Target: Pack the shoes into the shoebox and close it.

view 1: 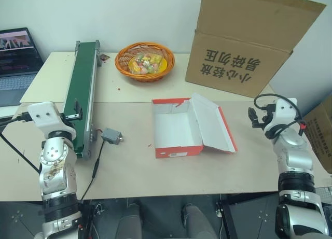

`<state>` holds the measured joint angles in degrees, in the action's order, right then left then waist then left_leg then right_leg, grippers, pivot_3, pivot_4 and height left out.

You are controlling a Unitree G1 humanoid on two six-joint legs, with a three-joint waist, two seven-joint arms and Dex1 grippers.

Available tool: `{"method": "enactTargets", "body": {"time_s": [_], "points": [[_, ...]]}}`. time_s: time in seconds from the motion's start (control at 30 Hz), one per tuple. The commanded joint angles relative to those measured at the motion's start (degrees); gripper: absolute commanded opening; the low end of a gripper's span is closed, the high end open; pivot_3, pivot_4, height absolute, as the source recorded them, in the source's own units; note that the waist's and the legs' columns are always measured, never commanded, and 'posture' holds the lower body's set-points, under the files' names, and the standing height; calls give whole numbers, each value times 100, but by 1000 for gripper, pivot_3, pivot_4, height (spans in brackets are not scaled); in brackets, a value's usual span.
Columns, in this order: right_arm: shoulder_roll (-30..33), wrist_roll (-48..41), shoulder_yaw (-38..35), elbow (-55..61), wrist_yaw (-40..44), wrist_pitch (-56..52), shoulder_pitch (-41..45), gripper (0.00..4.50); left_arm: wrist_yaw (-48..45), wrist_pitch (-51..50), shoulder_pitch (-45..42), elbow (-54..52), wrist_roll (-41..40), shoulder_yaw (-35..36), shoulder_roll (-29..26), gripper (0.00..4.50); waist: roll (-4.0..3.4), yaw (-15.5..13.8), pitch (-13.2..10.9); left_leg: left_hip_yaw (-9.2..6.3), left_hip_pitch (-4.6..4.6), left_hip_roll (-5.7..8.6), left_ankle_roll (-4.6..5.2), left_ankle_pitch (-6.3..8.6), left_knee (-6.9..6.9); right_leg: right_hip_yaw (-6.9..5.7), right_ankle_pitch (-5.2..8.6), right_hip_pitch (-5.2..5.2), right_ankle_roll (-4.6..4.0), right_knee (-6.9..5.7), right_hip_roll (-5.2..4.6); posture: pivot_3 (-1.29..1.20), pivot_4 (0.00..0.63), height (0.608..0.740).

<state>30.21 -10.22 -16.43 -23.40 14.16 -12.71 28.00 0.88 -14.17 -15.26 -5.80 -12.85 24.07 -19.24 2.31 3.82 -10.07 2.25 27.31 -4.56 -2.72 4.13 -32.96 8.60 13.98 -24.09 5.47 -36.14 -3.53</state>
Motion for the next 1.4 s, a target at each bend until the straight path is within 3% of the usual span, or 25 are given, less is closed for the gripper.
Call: {"method": "enactTargets", "body": {"time_s": [0.03,0.27,0.6,0.97,1.13,1.4], "points": [[67,-1,-77,149,18,102,-2,4407,-27,-74,-116,-9,6,42,-108,4500,0,0,0,0,0,0,0,0,0,0,0,0,0,0,0,0,150,721],[135,-106,-66,112,351,-5,-50,4407,-201,-145,-114,357,-129,178,-326,4500,0,2,0,-2,1,0,0,-1,-2,-2,-1,1,3,-1,0,0,150,721],[-43,-917,-150,897,1259,-620,-206,4407,-274,-139,-42,253,-185,207,-333,4500,0,2,0,-4,0,0,-1,-1,-2,-7,-3,2,4,-4,0,0,150,721],[-45,-812,2,772,1085,-679,-32,4407,-241,-128,-39,231,-179,224,-393,4500,1,-6,1,-6,1,0,-1,-1,-3,-10,-4,3,4,-5,0,0,150,721],[-85,-1147,718,1221,2241,-1085,456,4407,-246,-105,-94,278,-165,190,-388,4500,0,52,1,-6,0,-1,-2,-2,-2,-9,-7,-1,5,-10,2,0,150,721],[-413,-867,1989,516,3911,-801,1609,4407,-277,-98,-261,394,-141,36,-370,4500,5,-33,4,-20,6,-2,-5,-3,-3,-30,-4,0,1,-15,6,0,150,721]]}}
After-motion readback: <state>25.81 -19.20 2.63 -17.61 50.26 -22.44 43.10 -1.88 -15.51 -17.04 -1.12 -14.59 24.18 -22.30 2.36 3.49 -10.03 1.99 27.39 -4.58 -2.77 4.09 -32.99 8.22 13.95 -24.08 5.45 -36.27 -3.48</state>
